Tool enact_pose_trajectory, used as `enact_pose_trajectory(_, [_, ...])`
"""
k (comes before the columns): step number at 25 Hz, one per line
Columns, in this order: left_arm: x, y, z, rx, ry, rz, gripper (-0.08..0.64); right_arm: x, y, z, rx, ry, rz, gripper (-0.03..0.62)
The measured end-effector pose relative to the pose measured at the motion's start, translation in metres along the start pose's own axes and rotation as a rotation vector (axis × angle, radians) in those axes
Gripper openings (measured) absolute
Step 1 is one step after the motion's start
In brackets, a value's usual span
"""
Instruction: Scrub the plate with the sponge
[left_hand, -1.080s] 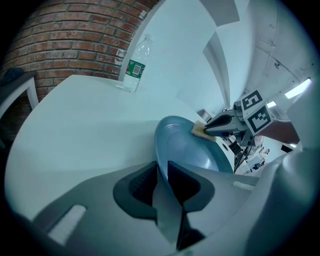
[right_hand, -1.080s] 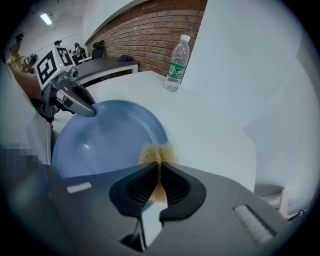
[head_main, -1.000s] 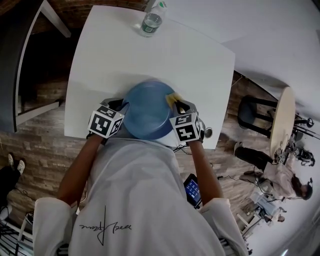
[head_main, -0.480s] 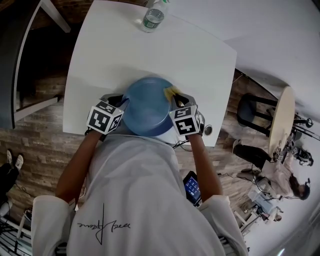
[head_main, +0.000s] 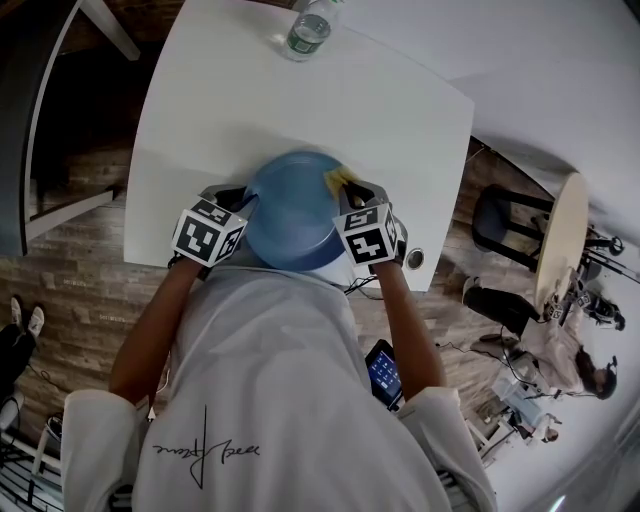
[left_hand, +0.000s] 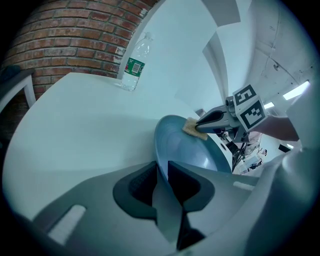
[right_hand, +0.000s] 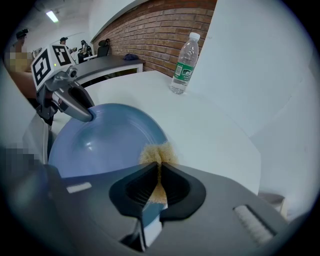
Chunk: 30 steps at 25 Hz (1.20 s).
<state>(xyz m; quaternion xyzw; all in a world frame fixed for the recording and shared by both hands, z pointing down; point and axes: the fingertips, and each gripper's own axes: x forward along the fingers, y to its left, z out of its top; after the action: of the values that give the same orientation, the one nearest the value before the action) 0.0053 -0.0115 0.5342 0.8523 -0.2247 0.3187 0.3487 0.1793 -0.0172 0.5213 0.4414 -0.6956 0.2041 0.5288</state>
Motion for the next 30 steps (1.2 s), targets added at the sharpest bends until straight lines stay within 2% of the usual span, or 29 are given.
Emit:
enact_pose_trajectory(10, [0.0, -0.001, -0.001, -0.001, 0.004, -0.01, 0.091, 0.012, 0.009, 0.012, -0.013, 0.002, 0.018, 0.029])
enact_pose_trajectory(30, [0.001, 0.0, -0.003, -0.022, -0.001, -0.031, 0.095, 0.027, 0.023, 0.032, 0.047, -0.049, 0.047, 0.029])
